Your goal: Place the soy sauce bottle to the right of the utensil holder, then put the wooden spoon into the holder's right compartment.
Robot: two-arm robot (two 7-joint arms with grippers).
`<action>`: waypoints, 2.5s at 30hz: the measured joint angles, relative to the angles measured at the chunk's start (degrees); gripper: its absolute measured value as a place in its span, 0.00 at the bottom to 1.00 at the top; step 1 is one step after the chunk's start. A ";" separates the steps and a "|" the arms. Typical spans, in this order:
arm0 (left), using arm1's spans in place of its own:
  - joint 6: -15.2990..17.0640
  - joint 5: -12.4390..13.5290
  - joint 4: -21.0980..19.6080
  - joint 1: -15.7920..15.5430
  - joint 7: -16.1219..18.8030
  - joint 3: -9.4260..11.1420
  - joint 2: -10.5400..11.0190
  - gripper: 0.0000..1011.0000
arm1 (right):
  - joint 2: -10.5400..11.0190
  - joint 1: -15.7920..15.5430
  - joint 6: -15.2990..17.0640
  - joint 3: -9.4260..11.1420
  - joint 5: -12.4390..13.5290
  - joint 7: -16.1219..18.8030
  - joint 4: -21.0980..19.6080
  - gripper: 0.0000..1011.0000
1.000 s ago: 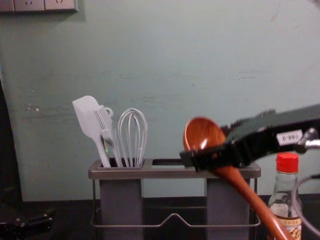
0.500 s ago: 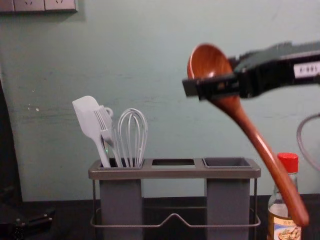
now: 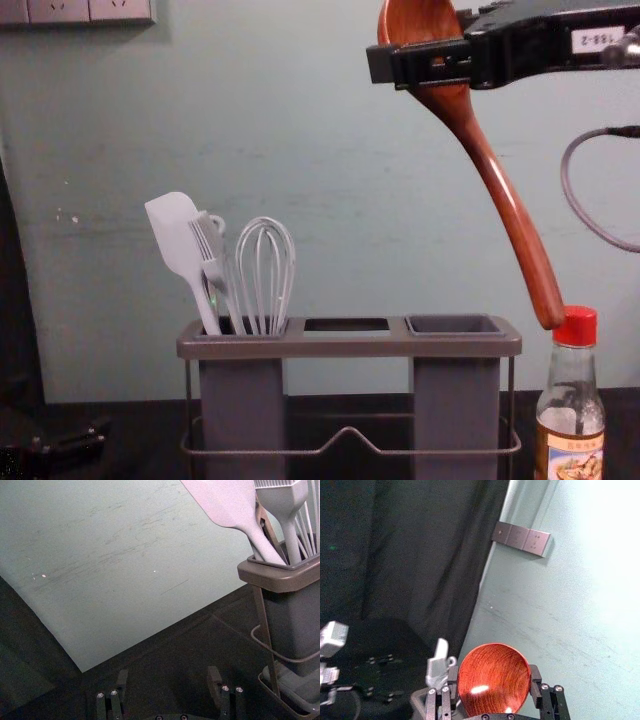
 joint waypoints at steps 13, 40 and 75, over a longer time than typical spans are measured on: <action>0.00 0.00 0.00 0.00 0.00 0.00 0.00 1.00 | -3.69 8.83 -5.53 -2.41 -0.53 0.18 14.78 0.83; 0.00 0.00 0.00 0.00 0.00 0.00 0.00 1.00 | -8.98 17.12 -6.88 -6.37 -2.74 0.86 28.33 0.83; 0.00 0.00 0.00 0.00 0.00 0.00 0.00 1.00 | -4.97 9.87 -3.12 -3.90 -0.14 0.86 20.10 0.83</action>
